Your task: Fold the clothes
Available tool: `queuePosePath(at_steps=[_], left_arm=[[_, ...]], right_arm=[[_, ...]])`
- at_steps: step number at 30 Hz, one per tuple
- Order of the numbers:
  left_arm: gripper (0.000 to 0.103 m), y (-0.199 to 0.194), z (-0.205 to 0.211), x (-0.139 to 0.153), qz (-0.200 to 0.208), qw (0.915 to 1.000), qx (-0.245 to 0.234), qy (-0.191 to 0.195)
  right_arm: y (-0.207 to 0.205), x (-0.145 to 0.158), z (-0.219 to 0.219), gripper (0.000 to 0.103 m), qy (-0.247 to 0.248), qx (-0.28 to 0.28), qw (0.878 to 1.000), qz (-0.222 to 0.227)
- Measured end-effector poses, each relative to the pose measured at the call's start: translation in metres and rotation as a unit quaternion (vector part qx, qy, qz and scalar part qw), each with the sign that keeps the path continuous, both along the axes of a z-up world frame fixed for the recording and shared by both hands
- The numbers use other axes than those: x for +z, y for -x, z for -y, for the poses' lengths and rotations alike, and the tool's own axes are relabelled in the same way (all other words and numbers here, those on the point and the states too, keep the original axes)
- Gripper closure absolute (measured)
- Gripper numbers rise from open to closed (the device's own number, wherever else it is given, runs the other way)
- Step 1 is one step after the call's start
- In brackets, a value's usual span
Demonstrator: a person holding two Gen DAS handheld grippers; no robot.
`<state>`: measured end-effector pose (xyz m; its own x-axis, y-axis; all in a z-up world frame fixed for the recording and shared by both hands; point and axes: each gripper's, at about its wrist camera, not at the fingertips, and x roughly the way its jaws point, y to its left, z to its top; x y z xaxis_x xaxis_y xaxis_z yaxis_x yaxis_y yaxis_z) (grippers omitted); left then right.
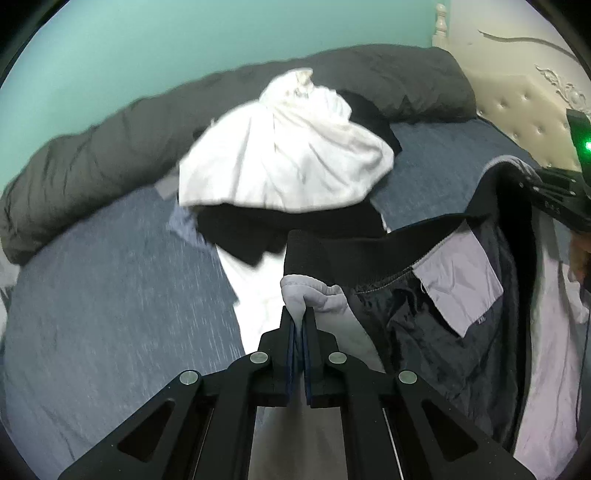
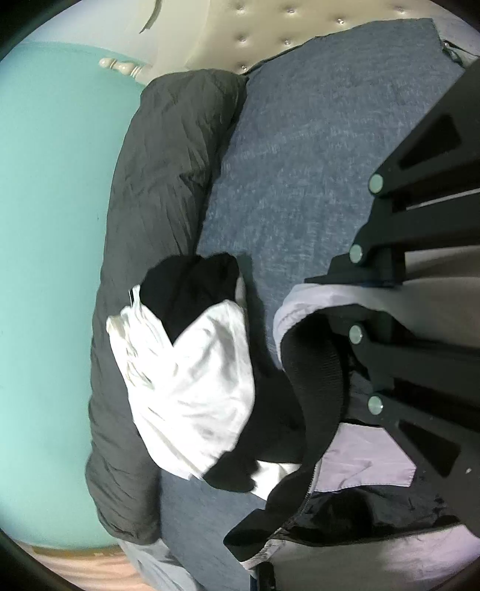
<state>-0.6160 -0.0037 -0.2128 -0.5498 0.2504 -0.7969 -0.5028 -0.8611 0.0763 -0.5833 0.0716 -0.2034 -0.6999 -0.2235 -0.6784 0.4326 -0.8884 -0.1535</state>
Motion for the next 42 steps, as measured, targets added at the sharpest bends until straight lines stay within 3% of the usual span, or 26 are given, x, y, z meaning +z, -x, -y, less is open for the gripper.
queuePosePath(at_steps=[4, 9, 12, 15, 17, 19, 22, 23, 25, 30, 35, 42], left_arm=[[0.099, 0.018, -0.019, -0.010, 0.000, 0.9999, -0.002, 0.010], [0.099, 0.026, -0.041, -0.057, 0.022, 0.9993, -0.005, 0.031], [0.098, 0.026, -0.041, -0.077, 0.032, 0.9992, 0.007, 0.022], [0.093, 0.023, -0.042, -0.089, 0.034, 0.9990, 0.011, 0.026], [0.086, 0.022, -0.037, -0.088, 0.034, 0.9990, 0.020, 0.018], [0.064, 0.023, -0.030, -0.083, 0.035, 0.9989, 0.032, 0.005], [0.060, 0.017, -0.011, -0.066, 0.038, 0.9977, 0.047, -0.029], [0.059, 0.013, -0.005, -0.060, 0.035, 0.9975, 0.050, -0.035], [0.055, 0.001, 0.005, -0.050, 0.030, 0.9972, 0.053, -0.044], [0.042, -0.045, 0.030, -0.037, 0.037, 0.9948, 0.055, -0.078], [0.038, -0.104, 0.052, -0.037, 0.040, 0.9941, 0.057, -0.083], [0.022, -0.177, 0.089, -0.045, 0.054, 0.9881, 0.089, -0.114]], right_arm=[[0.015, -0.015, -0.001, 0.099, 0.004, -0.013, 1.000, 0.020], [0.026, -0.059, 0.002, 0.099, 0.016, -0.002, 0.997, 0.079], [0.025, -0.079, 0.005, 0.098, 0.017, 0.016, 0.995, 0.099], [0.026, -0.092, 0.005, 0.095, 0.029, 0.033, 0.990, 0.137], [0.022, -0.089, 0.001, 0.093, 0.034, 0.034, 0.991, 0.128], [0.018, -0.080, -0.007, 0.085, 0.048, 0.030, 0.992, 0.115], [0.007, -0.055, -0.025, 0.058, 0.088, 0.022, 0.991, 0.096], [0.001, -0.048, -0.032, 0.052, 0.102, 0.021, 0.991, 0.087], [-0.010, -0.036, -0.043, 0.052, 0.129, 0.021, 0.988, 0.083], [-0.055, -0.038, -0.053, 0.052, 0.156, 0.056, 0.978, 0.127], [-0.121, -0.051, -0.048, 0.052, 0.151, 0.103, 0.968, 0.173], [-0.203, -0.063, -0.044, 0.052, 0.131, 0.126, 0.959, 0.215]])
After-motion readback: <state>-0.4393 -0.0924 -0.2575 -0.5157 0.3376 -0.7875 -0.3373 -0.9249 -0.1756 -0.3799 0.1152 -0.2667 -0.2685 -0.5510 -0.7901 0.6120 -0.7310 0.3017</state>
